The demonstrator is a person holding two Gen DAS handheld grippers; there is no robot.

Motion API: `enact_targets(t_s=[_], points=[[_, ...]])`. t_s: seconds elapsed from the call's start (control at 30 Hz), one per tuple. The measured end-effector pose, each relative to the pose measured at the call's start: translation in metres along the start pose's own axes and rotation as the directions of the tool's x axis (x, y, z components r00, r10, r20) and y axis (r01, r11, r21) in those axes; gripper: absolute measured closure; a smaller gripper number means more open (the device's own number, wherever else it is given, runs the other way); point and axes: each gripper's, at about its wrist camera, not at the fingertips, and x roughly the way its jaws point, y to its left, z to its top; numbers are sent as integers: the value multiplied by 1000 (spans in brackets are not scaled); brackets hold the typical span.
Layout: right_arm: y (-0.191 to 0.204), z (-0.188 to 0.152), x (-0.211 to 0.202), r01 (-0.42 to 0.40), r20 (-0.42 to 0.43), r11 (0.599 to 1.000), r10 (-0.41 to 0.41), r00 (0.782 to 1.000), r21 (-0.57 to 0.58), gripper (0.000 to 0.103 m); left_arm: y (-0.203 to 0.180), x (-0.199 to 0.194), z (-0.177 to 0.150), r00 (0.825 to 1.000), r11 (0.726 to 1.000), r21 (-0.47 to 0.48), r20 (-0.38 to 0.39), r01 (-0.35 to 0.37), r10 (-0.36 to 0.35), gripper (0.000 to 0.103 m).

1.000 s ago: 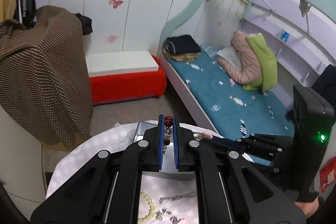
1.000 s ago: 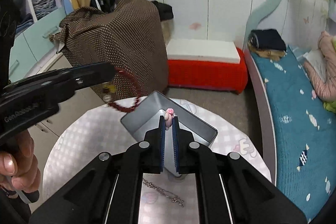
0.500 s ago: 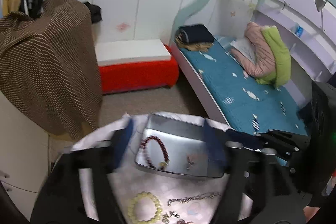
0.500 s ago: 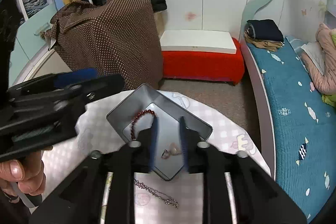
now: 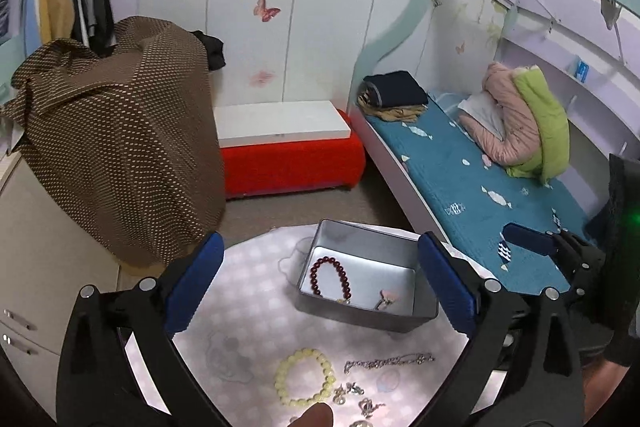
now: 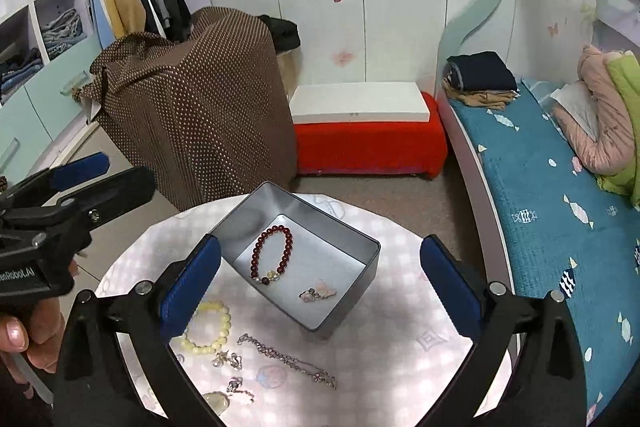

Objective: Organize jewelry
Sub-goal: 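Move the left gripper back to the table and grasp the pearl earring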

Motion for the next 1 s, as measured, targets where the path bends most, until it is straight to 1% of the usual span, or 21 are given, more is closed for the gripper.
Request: enact_targets(t_s=[0.13,0.33,0.43,0.7,0.83,0.93,1.0], points=[[3,-6,-17,-5,30,1000,5,1000,4,7,6,-21,-11,999,1000,-4,29,-22,22,6],[5,-19,-45,-12,78,1000,11,997,8,7,18,-56,-37,997,998,-25,65,-50,51,6],[9,-27,-59,-15,97,1000,15,995,5,7,25,-69,-52,994,996,-32,75,-78,80,6],[20,-55,-83,-20,110,1000,22,994,-17,7,36,-85,-97,992,991,-71,46,-117,121,6],[24,-67,-88,-9,105,1000,12,994,-25,7,38,-90,-117,989,987,-81,36,-139,142,6],[28,-79,-91,-17,97,1000,20,995,-26,7,40,-91,-130,987,985,-77,26,-153,156,6],[29,-87,-91,0,92,999,4,996,-42,7,39,-90,-138,987,984,-75,18,-159,160,6]])
